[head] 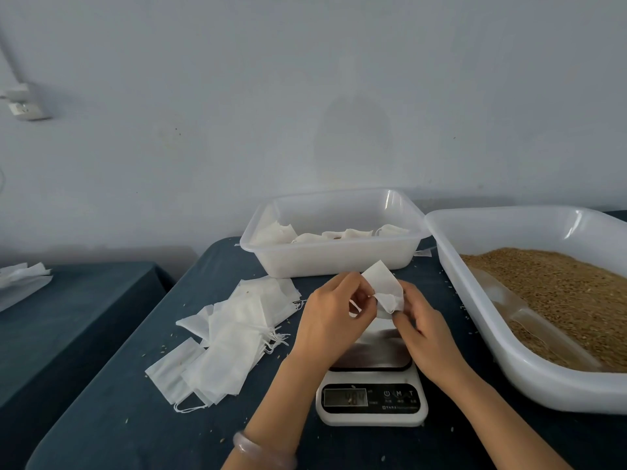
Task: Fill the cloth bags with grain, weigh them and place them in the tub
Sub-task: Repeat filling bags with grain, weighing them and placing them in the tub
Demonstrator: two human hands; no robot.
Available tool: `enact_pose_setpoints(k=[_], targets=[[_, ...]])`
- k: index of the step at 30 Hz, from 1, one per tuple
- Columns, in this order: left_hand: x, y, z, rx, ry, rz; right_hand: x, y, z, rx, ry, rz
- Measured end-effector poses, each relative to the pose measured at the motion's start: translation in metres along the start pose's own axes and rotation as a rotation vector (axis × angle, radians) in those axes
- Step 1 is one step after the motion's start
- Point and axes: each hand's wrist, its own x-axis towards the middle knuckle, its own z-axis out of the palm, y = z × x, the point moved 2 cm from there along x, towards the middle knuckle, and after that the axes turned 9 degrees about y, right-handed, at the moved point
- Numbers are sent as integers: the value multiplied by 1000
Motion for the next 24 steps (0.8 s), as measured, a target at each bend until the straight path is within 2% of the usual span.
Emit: enact_pose_setpoints(k=[4, 10, 17, 24], targets=[[-1, 0, 0, 114, -17, 21, 0, 0, 2, -7, -17, -14], [1, -3, -3, 82, 6, -27, 3, -5, -4, 17, 137, -73], [1, -2, -2, 1, 4, -42, 2, -8, -3, 63, 96, -54], [0, 5, -3, 82, -62, 151, 1, -7, 0, 20, 77, -31]])
